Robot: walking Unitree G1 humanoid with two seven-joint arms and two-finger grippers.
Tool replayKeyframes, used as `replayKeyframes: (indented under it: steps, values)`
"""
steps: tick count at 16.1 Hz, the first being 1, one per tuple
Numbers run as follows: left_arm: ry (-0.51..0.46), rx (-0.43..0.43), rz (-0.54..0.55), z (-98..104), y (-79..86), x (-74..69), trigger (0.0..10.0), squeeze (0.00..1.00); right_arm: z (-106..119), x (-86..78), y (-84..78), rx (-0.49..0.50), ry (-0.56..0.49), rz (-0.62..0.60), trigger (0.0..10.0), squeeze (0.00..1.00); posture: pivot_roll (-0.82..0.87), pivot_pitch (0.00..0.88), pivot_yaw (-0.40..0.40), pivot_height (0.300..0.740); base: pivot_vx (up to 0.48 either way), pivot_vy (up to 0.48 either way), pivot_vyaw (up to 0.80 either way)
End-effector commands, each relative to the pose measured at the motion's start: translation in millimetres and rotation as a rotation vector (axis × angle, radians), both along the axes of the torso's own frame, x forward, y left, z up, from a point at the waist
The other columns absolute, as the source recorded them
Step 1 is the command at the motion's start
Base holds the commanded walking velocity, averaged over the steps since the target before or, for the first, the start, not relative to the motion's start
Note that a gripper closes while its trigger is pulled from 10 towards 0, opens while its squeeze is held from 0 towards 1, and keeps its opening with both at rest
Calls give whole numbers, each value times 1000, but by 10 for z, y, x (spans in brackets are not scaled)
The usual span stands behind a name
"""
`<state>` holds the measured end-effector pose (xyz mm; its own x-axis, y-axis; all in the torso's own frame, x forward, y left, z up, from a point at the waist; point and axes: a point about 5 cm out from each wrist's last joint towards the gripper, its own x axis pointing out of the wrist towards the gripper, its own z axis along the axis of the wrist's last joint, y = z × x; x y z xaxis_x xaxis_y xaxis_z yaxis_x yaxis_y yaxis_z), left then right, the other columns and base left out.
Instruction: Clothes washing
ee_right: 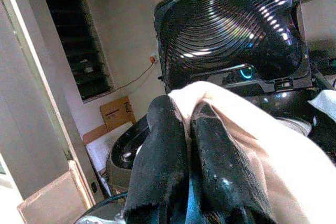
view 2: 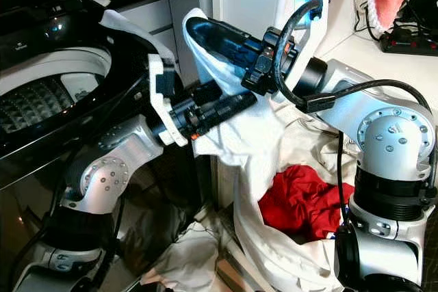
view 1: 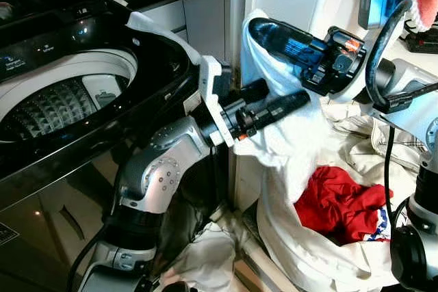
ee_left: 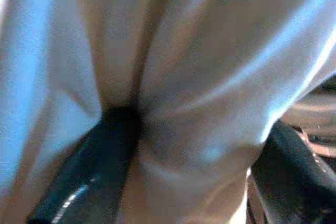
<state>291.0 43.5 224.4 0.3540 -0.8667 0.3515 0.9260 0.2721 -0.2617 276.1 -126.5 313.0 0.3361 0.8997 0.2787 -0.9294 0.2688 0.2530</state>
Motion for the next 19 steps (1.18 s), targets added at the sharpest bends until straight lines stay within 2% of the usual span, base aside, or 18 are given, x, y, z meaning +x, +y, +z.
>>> replayKeyframes:
  steps: [1,10,14,16,17,18,19]
  values:
    - [-3,-12,11,41,22,31,0,0,59,-73,42,2,-34,36,0,0,-4,0,56,740,0,0,0]
    - [1,-51,78,47,97,100,0,0,47,-73,28,-9,-32,28,0,0,-2,0,55,740,0,0,0]
    - [10,-47,130,52,155,160,0,0,39,-64,26,-23,-31,9,0,0,-1,0,56,740,0,0,0]
    - [24,-3,191,25,218,229,0,0,37,-46,20,-25,-25,-5,0,0,0,0,57,740,0,0,0]
    - [29,-3,219,26,247,256,0,0,39,-45,18,-23,-25,-5,1020,0,-1,0,58,740,0,0,0]
    - [30,-12,258,42,297,294,0,0,43,-46,16,-21,-25,-3,4196,51,0,0,58,740,0,0,0]
    - [23,-15,311,74,378,349,0,0,50,-48,15,-9,-16,8,10000,1000,0,0,58,740,0,0,0]
